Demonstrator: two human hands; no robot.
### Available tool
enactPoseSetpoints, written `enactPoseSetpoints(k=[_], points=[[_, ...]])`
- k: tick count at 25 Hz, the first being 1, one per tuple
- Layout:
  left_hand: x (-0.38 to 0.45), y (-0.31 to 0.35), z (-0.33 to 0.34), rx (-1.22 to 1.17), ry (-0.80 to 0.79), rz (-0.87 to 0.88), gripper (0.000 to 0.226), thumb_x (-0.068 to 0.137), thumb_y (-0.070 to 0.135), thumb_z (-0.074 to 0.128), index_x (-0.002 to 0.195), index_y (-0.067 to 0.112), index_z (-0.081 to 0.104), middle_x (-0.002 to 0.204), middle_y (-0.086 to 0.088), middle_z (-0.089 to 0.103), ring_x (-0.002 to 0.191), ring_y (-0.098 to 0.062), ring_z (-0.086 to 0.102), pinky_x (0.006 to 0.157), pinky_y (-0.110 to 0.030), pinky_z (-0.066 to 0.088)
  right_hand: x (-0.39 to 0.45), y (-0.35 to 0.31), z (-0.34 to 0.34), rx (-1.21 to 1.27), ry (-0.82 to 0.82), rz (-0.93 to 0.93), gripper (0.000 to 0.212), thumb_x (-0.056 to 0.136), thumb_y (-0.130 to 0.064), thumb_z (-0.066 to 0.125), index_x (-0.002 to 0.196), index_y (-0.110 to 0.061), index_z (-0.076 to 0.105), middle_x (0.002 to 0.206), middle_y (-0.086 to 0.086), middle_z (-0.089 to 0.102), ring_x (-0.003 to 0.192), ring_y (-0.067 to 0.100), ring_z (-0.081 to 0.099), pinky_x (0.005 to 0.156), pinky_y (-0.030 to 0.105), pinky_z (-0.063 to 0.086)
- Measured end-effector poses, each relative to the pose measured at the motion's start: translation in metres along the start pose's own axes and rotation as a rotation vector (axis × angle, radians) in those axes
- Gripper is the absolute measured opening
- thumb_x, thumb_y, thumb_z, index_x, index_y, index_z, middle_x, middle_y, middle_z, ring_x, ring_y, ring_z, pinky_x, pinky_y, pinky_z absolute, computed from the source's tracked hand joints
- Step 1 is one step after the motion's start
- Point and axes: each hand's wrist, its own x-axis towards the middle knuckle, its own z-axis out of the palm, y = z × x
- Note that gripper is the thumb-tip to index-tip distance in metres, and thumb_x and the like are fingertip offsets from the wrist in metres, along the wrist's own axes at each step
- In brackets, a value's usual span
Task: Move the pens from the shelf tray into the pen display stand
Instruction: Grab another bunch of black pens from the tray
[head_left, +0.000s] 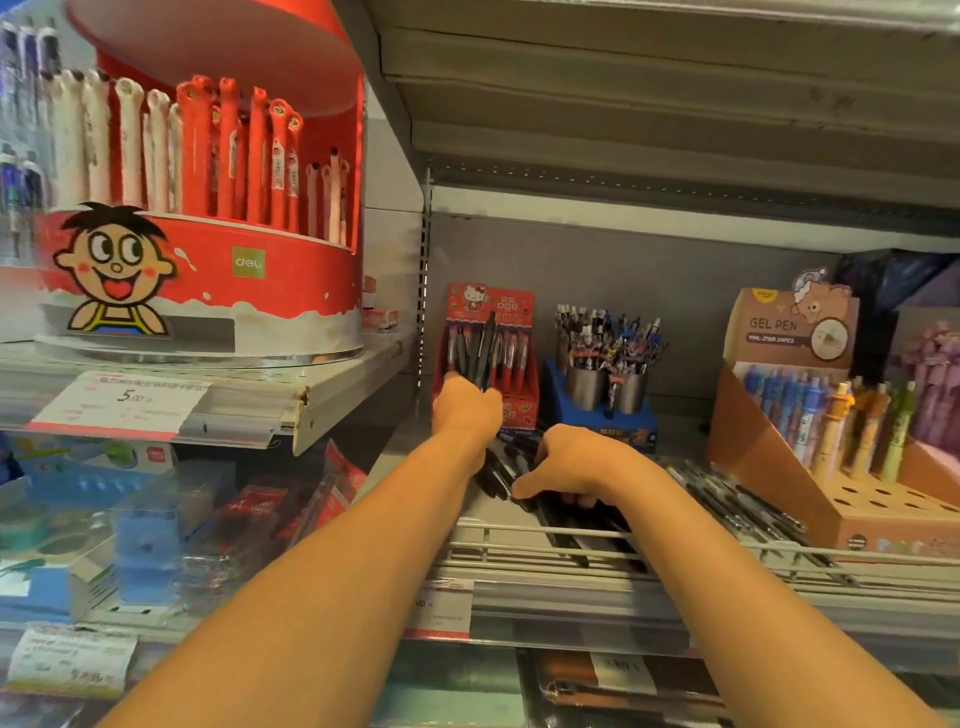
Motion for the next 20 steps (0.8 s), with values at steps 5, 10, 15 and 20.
enactPoseSetpoints(k=[5,10,15,20], points=[[-0.001,-0.001,0.000,-0.012,0.013,-0.019,0.029,0.097,0.015,0.056,0.125,0.006,0.051,0.119,-0.020,0.064,0.109,-0.041,0.065,0.088,-0.049,0.055,0.002,-0.002,-0.011,-0.089,0.084,0.031,0.017,0.095,-0.022,0.065,0.098,-0.008,0.055,0.084,0.009,0.059,0.060,0.024,0.064,0.051,0.033,0.060],[0.002,-0.001,0.001,-0.008,0.024,-0.015,0.032,0.098,0.014,0.056,0.128,0.007,0.050,0.120,-0.018,0.064,0.107,-0.037,0.064,0.089,-0.048,0.056,0.016,-0.022,-0.013,-0.144,0.117,-0.050,0.023,0.096,-0.024,0.065,0.104,-0.007,0.053,0.087,0.009,0.058,0.081,0.032,0.069,0.074,0.040,0.062],[0.005,-0.003,0.002,0.020,0.029,-0.005,0.029,0.097,0.014,0.056,0.125,0.006,0.051,0.119,-0.018,0.064,0.108,-0.038,0.064,0.088,-0.049,0.056,0.025,-0.033,-0.012,-0.123,-0.057,0.050,0.034,0.090,-0.017,0.073,0.117,-0.002,0.058,0.101,0.016,0.065,0.095,0.035,0.072,0.079,0.042,0.063],[0.009,-0.004,0.000,0.024,0.032,-0.022,0.027,0.097,0.012,0.056,0.123,0.006,0.052,0.117,-0.018,0.064,0.106,-0.036,0.064,0.086,-0.045,0.056,0.028,-0.042,-0.002,-0.353,0.009,-0.001,0.031,0.093,-0.016,0.066,0.122,-0.006,0.061,0.101,0.010,0.059,0.094,0.029,0.063,0.081,0.035,0.055]])
